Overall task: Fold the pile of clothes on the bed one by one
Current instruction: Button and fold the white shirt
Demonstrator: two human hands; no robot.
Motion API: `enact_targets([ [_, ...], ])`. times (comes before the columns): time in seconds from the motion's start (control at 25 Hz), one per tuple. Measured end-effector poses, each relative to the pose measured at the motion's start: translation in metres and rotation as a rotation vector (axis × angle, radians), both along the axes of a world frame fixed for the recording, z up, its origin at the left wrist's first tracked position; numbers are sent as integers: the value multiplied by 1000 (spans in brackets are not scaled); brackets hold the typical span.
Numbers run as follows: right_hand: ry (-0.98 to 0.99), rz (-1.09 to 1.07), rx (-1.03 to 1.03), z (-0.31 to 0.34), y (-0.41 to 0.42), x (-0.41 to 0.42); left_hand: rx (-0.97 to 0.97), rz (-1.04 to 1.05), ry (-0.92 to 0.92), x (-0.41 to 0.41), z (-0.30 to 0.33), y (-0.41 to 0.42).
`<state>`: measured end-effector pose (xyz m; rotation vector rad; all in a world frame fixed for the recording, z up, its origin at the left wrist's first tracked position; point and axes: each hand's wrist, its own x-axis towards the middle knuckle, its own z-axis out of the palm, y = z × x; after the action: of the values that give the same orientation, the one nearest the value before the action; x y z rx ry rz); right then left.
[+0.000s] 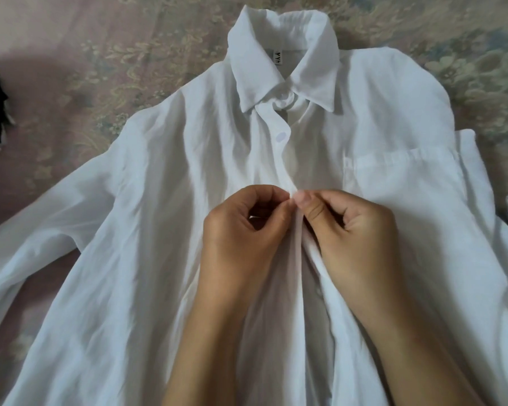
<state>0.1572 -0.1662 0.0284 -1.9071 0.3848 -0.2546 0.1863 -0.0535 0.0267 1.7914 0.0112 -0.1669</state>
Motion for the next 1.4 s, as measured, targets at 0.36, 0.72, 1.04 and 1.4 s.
enact_targets([
  [0.36,69,-49,122,2,-1,0,216,-56,-153,-4,2,-4],
  [0.72,91,-43,190,2,-3,0,152,-66,-83,-5,7,-2],
  [1.04,50,143,-97,-10,-10,3,-231,-42,292,3,7,4],
  [1.4,-30,132,-372,10,-16,-28,142,-6,47,-30,25,9],
])
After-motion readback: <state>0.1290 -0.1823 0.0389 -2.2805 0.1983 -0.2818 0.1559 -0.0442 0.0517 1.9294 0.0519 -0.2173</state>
